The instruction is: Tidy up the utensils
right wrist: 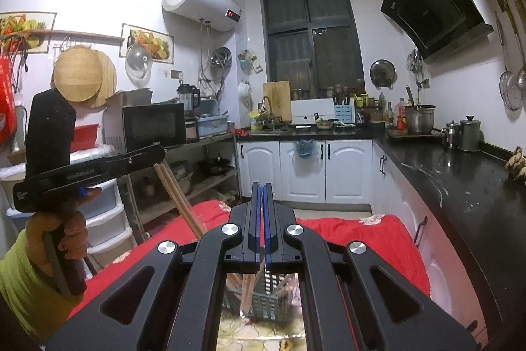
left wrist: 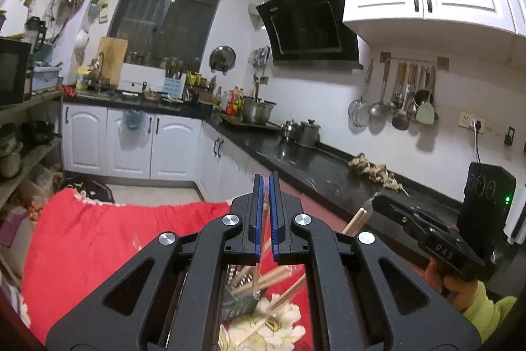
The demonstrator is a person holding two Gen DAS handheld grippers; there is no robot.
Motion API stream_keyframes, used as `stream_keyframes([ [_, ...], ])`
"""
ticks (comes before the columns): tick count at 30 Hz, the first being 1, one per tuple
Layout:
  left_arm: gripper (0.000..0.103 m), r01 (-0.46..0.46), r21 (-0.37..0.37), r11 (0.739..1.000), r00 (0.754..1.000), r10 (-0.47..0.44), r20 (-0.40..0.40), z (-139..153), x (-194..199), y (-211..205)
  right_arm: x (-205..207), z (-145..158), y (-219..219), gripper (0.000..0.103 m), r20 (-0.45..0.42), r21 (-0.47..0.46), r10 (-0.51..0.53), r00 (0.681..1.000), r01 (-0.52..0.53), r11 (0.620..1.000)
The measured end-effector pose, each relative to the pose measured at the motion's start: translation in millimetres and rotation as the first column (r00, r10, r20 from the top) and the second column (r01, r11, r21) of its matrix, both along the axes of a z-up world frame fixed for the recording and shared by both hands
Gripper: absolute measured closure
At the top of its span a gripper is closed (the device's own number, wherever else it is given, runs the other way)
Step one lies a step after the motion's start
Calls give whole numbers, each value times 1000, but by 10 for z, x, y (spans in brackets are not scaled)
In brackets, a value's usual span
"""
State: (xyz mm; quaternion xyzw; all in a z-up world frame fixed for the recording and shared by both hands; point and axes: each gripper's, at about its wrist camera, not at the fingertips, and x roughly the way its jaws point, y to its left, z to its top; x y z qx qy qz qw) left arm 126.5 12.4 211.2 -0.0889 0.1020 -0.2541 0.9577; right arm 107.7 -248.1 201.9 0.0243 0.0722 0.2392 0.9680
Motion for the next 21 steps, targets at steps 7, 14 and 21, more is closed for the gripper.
stream_keyframes([
  [7, 101, -57, -8, 998, 997, 57, 53, 251, 106, 39, 134, 207, 30, 101, 46, 12, -13, 999, 12, 1000],
  [14, 101, -109, 6, 994, 992, 108, 71, 335, 249, 59, 288, 299, 61, 101, 64, 20, -18, 998, 17, 1000],
  [21, 101, -142, 24, 990, 990, 141, 27, 160, 426, 98, 564, 281, 149, 101, 24, 36, -8, 1000, 7, 999],
])
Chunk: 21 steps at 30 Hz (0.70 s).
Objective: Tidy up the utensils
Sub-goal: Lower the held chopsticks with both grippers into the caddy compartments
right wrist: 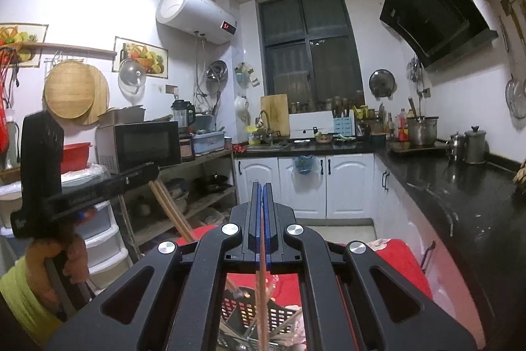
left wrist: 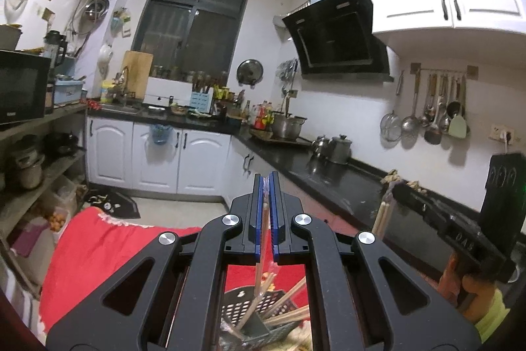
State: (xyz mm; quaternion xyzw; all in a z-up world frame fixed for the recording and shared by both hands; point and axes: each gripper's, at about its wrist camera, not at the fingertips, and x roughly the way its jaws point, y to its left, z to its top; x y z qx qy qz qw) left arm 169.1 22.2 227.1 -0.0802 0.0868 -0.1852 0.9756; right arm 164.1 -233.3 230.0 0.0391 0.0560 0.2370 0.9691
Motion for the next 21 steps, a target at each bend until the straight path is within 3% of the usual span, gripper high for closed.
stream_keyframes([
  [21, 101, 26, 29, 999, 991, -22, -134, -555, 294, -67, 508, -319, 319, 101, -46, -19, -32, 998, 31, 999],
])
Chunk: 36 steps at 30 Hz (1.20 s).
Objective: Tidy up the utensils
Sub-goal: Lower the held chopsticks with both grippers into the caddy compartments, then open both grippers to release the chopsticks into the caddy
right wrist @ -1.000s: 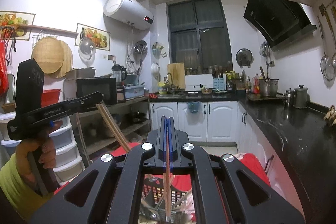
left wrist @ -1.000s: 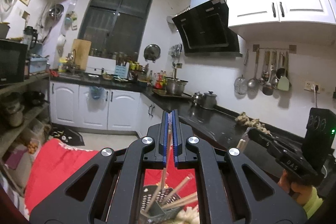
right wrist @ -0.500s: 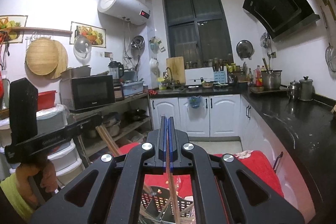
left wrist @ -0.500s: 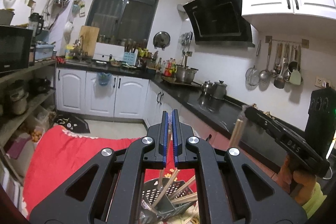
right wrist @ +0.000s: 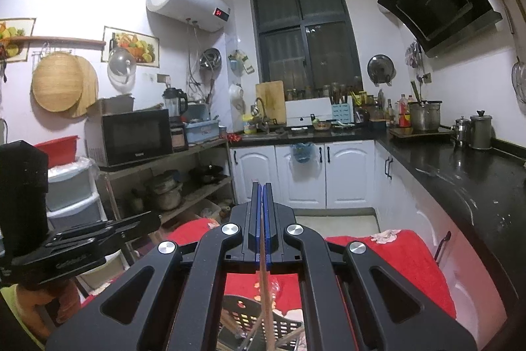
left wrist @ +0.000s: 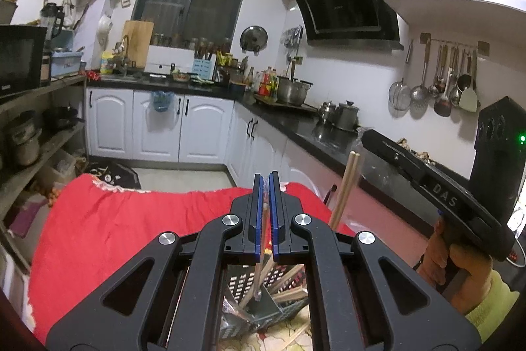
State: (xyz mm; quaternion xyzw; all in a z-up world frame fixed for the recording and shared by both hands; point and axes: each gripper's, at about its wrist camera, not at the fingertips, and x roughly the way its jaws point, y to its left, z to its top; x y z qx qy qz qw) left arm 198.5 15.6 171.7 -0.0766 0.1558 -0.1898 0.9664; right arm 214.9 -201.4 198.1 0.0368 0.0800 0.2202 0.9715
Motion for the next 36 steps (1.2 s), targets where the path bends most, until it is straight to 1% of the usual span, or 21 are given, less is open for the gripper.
stream_keyframes([
  [4, 101, 11, 9, 1000, 1000, -11, -19, -114, 5, -41, -9, -116, 0, 101, 22, -34, -11, 1000, 12, 999],
  [8, 101, 15, 12, 1000, 999, -14, -48, -244, 44, -67, 22, -253, 7, 101, 0, -53, -21, 1000, 21, 998],
  [14, 101, 27, 16, 999, 995, -26, -94, -416, 90, -98, 29, -467, -39, 101, -58, -73, -34, 998, 30, 997],
  [19, 101, 32, 19, 999, 992, -30, -126, -543, 99, -75, 56, -641, -121, 100, -145, -64, -55, 988, 46, 997],
  [21, 101, 24, 27, 999, 991, -20, -136, -584, 92, -65, 41, -702, -157, 97, -173, -60, -57, 983, 47, 997],
  [22, 98, 22, 32, 999, 990, -18, -138, -592, 91, -71, 28, -723, -174, 94, -180, -57, -59, 982, 49, 997],
  [23, 96, 17, 32, 999, 990, -12, -142, -605, 85, -57, 5, -743, -199, 86, -186, -50, -64, 980, 56, 997],
  [24, 88, 14, 25, 1000, 990, -10, -142, -606, 76, -38, -17, -753, -214, 80, -191, -46, -61, 980, 53, 998],
  [25, 75, 9, 19, 1000, 990, -6, -142, -605, 66, -12, -36, -761, -224, 80, -192, -44, -60, 979, 53, 998],
  [26, 70, 5, 18, 1000, 990, -2, -143, -604, 59, 7, -68, -765, -232, 80, -192, -43, -61, 979, 54, 998],
  [27, 67, 0, 18, 1000, 990, 3, -143, -602, 52, 27, -94, -766, -247, 77, -191, -42, -59, 980, 52, 998],
  [29, 65, -7, 15, 1000, 989, 9, -145, -595, 42, 50, -147, -757, -258, 72, -186, -44, -65, 980, 58, 997],
  [30, 61, -11, 14, 1000, 989, 12, -145, -590, 34, 57, -161, -754, -279, 69, -185, -44, -66, 980, 59, 997],
  [31, 53, -17, 15, 1000, 989, 19, -145, -581, 17, 71, -187, -747, -287, 69, -184, -44, -66, 981, 58, 997],
  [32, 48, -20, 18, 1000, 989, 22, -144, -573, 2, 74, -211, -739, -301, 66, -182, -44, -66, 981, 58, 997],
  [33, 39, -21, 21, 1000, 990, 24, -142, -562, -17, 74, -242, -727, -313, 61, -179, -44, -67, 982, 60, 997],
  [35, 35, -29, 22, 999, 991, 31, -127, -518, -79, 90, -283, -698, -341, 56, -171, -38, -65, 983, 60, 998],
  [36, 29, -31, 23, 999, 992, 33, -121, -498, -99, 95, -324, -679, -355, 54, -168, -32, -59, 984, 54, 998],
])
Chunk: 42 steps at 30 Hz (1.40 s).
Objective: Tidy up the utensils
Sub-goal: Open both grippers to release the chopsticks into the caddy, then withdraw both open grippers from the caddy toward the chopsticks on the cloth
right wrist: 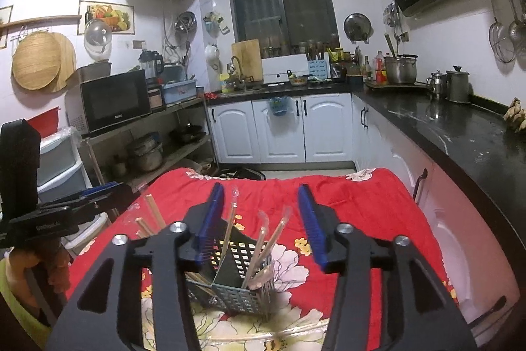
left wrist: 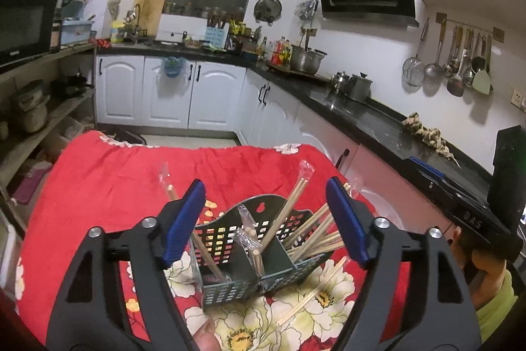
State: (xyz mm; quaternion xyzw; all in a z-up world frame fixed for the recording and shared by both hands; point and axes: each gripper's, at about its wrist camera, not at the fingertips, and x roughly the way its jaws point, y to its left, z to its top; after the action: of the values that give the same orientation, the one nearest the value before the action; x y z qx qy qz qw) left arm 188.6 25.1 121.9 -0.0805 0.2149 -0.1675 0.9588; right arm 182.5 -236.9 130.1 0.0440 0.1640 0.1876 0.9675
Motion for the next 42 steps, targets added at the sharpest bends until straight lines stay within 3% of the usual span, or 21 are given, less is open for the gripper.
stream_keyframes([
  [1, 22, -1, 2, 1000, 1000, 1, 5, 21, -26, 4, -26, 11, -15, 53, 3, 1, 3, 1000, -3, 1000],
  [5, 11, 1, 3, 1000, 1000, -1, 22, 84, -160, -5, -174, 44, -60, 40, 25, -6, 3, 1000, -3, 1000],
  [13, 11, 21, -3, 1000, 999, -21, 45, 91, -460, -11, -445, 56, -141, 28, 45, -4, 11, 999, -11, 1000],
  [21, 11, 13, -17, 1000, 999, -12, 40, -8, -686, 59, -624, 5, -160, 27, 36, -10, 25, 999, -25, 1000],
  [42, 11, 26, -3, 1000, 990, -26, -137, -729, -860, -13, -785, -352, -101, 22, -37, -52, 37, 999, -39, 998],
])
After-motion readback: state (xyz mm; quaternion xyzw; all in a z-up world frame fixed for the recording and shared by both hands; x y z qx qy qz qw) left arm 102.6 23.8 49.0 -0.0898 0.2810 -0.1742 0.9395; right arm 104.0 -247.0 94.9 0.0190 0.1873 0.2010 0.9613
